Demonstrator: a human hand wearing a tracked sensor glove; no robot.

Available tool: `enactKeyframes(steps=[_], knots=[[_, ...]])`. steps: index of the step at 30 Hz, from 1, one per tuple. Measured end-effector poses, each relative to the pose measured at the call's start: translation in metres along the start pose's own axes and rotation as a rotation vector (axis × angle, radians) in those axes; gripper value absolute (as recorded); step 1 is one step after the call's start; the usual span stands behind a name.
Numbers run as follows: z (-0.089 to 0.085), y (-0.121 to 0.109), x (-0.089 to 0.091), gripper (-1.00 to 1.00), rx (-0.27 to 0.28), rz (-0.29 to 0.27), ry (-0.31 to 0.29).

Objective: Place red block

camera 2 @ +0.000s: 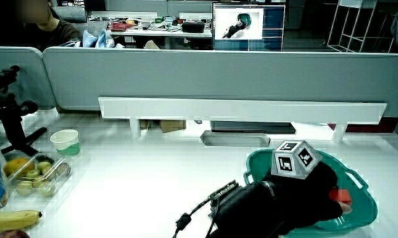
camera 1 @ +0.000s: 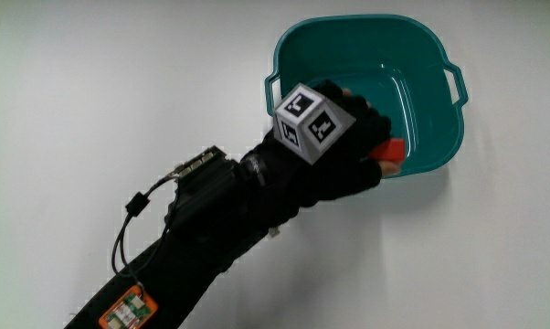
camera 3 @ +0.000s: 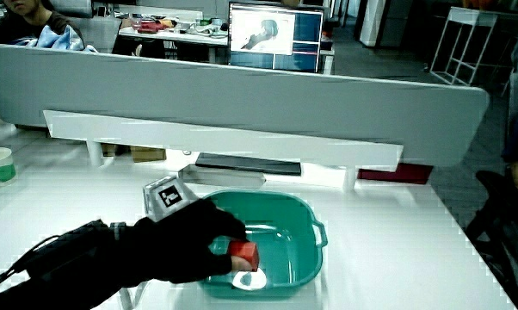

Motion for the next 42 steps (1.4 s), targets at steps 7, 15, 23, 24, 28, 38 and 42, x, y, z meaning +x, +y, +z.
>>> enactKeyframes(steps=[7,15,23,24,28,38,42], knots=[[0.005,0.021,-0.013,0.0,0.043,0.044,0.048],[-0.006,0.037,-0.038,0.0,0.003,0.132,0.009],[-0.024,0.054,-0.061,0.0,-0.061,0.231,0.028],[-0.025,0.056,-0.062,0.0,-0.066,0.241,0.033],[-0.03,0.065,-0.066,0.0,-0.09,0.27,0.055],[-0.043,0.077,-0.075,0.0,-0.145,0.332,0.093],[-0.056,0.08,-0.08,0.0,-0.213,0.339,0.147]])
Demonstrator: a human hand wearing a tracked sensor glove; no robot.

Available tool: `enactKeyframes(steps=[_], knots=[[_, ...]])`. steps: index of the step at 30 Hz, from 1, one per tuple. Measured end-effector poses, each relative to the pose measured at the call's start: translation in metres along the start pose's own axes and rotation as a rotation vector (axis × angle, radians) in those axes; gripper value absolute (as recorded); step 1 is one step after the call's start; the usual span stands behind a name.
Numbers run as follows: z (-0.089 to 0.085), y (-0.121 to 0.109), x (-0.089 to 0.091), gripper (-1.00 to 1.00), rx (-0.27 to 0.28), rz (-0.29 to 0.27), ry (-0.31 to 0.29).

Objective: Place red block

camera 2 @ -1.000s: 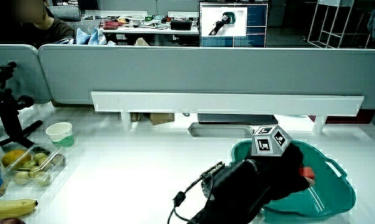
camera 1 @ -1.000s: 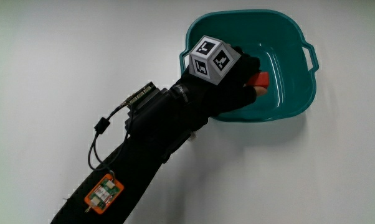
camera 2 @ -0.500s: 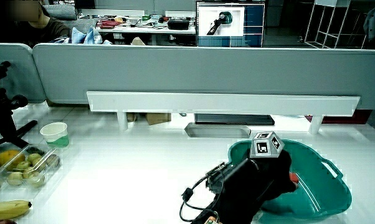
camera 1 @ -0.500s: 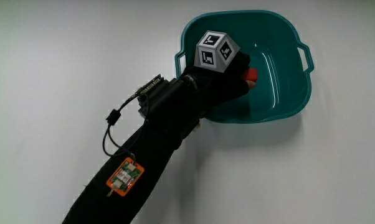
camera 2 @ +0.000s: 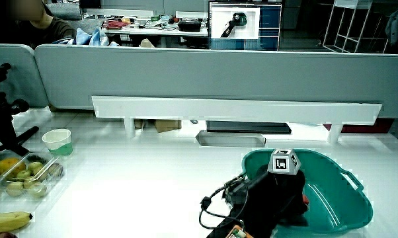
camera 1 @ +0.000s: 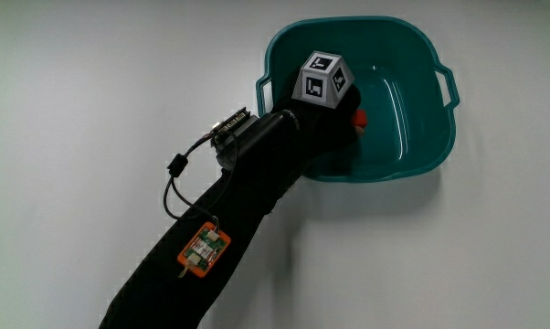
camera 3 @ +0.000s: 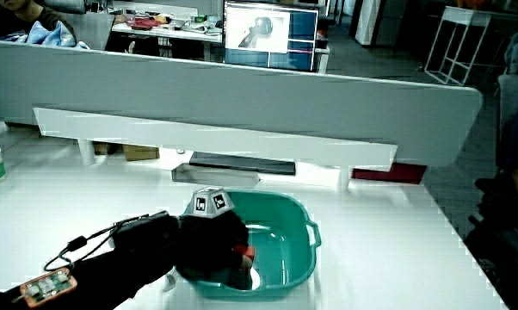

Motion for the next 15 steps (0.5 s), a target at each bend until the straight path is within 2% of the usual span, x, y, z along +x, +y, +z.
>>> enactKeyframes(steps=[5,10,15], knots=[[-0.0072,0.0024,-0.0049,0.0,-0.039,0.023,-0.014],[-0.0099,0.0057,-0.0042,-0.24,-0.054,0.027,-0.025],[-0.0098,0.0051,-0.0032,-0.48,-0.055,0.032,-0.006]])
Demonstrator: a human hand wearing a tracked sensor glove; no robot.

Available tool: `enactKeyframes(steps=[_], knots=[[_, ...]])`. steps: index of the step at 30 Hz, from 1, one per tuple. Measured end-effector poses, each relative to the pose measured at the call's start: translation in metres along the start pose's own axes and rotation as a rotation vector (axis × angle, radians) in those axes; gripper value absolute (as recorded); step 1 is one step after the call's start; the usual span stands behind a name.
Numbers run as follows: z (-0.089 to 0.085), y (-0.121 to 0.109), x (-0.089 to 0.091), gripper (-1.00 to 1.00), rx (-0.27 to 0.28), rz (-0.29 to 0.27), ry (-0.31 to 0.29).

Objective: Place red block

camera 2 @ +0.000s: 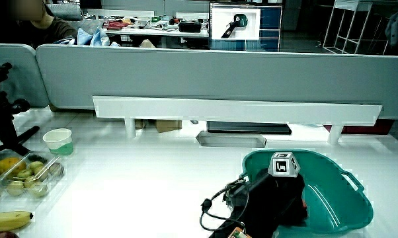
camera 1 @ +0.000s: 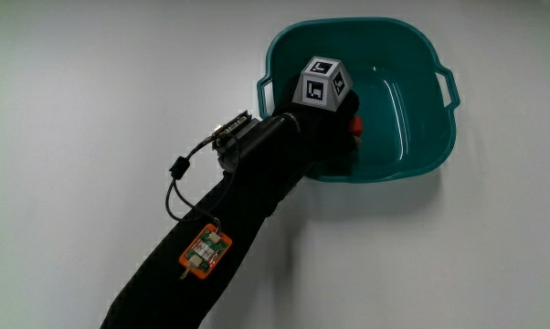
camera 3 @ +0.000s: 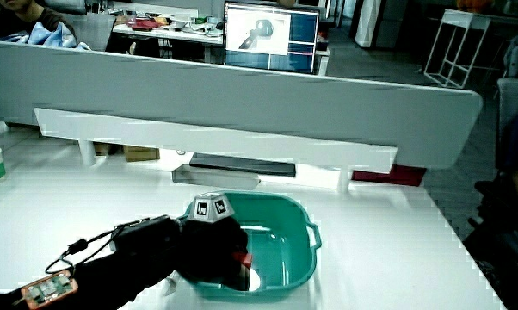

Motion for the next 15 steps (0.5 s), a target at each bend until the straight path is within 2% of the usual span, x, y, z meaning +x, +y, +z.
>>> enactKeyframes(steps=[3,7,10,11,15], knots=[[0.001,-0.002,-0.001,-0.62,-0.008,0.016,-0.009],[0.006,-0.006,-0.003,-0.81,0.016,0.01,-0.034],[0.015,-0.014,-0.006,-0.95,0.069,-0.016,-0.058],[0.003,0.004,-0.018,-1.0,0.091,-0.078,-0.098],[0.017,-0.01,-0.042,-1.0,0.19,-0.24,-0.175]])
